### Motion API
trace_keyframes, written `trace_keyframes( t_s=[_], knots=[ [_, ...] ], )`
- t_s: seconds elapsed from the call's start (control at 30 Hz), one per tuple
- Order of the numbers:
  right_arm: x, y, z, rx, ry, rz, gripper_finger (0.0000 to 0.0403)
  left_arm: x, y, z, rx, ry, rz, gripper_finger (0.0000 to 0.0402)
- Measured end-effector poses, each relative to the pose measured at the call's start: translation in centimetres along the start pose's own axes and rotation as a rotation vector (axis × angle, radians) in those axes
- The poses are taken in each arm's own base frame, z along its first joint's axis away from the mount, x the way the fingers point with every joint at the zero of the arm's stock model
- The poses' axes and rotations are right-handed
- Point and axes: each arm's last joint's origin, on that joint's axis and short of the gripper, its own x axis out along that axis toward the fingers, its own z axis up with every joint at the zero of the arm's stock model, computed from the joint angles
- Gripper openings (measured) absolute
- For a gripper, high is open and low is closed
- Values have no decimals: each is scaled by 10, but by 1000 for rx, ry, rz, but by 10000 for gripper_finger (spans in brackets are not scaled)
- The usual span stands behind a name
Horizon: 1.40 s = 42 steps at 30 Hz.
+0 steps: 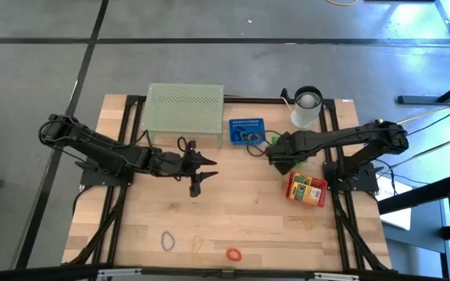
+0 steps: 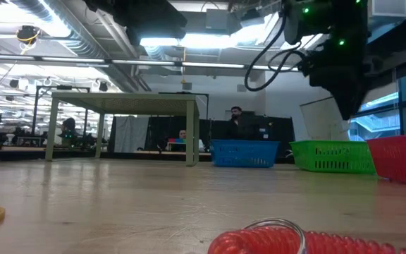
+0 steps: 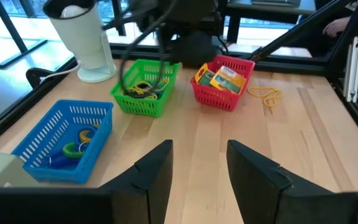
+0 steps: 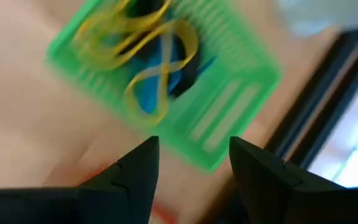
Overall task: Pick & Place Office Desk Supplies
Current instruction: Put the yellow rubber band into the green bin
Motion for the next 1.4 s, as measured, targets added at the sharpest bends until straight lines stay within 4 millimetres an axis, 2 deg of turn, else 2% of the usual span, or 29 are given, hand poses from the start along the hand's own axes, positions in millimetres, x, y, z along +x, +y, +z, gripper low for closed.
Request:
trace_keyframes(
  t_s=[0.17, 0.4, 0.57, 0.73, 0.9, 1.03, 1.2, 1.4],
  knots=[
    [-7, 14, -20, -42, 14, 43, 191, 0, 1, -3, 11, 30, 5, 148],
    [-20, 35, -61, -31, -19, 99, 165, 0, 1, -4, 16, 40, 8, 144],
    [-31, 58, -96, 33, -41, 274, 150, 0, 1, -5, 17, 53, 10, 145],
    [-42, 85, -141, 89, -32, 491, 143, 0, 2, -9, -11, 90, 18, 144],
    [-24, 102, -175, 203, 163, 368, 142, -1, 0, -9, -34, 90, 13, 145],
    [-4, 115, -193, 174, 294, 242, 142, -3, -5, -10, -33, 84, -5, 143],
    [15, 127, -200, 130, 338, 149, 142, -4, -8, -10, 6, 83, -17, 146],
    [24, 132, -201, 48, 301, 131, 142, -4, -7, -10, 32, 79, -1, 144]
  ],
)
